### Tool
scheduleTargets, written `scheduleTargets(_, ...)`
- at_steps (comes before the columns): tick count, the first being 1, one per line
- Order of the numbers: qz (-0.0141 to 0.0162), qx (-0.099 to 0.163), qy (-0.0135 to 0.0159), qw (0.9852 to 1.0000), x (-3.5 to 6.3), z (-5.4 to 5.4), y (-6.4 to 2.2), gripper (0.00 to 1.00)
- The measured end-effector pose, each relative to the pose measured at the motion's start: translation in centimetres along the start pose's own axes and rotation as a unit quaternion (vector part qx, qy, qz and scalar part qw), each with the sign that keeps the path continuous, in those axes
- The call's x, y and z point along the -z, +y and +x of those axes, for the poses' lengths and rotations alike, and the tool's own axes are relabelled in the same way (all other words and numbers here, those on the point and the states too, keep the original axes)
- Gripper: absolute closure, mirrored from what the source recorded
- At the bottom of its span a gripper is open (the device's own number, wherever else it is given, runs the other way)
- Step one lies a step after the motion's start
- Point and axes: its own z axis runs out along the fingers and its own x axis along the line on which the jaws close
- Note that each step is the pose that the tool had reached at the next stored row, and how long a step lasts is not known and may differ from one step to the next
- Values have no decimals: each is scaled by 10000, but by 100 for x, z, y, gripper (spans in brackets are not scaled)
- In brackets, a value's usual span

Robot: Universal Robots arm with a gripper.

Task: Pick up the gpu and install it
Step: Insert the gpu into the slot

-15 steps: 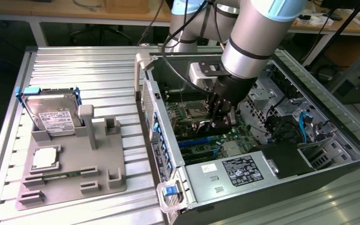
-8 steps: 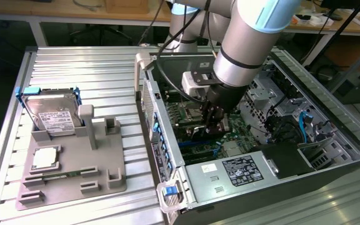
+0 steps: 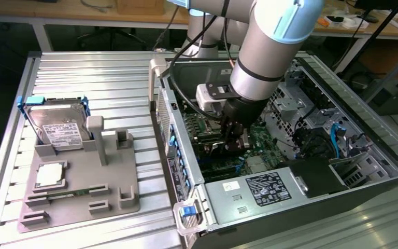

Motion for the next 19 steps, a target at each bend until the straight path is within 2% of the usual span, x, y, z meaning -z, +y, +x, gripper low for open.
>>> scheduleTargets(9,-5,145,-1,9999,-3,-10,0,73)
scheduleTargets(13,-7,145,5,9999,-66,-6,3,73)
scheduleTargets(17,-7,146,0,9999,-153,-5,4,73)
scheduleTargets(19,-6,145,-1,9999,-166,-4,6,73)
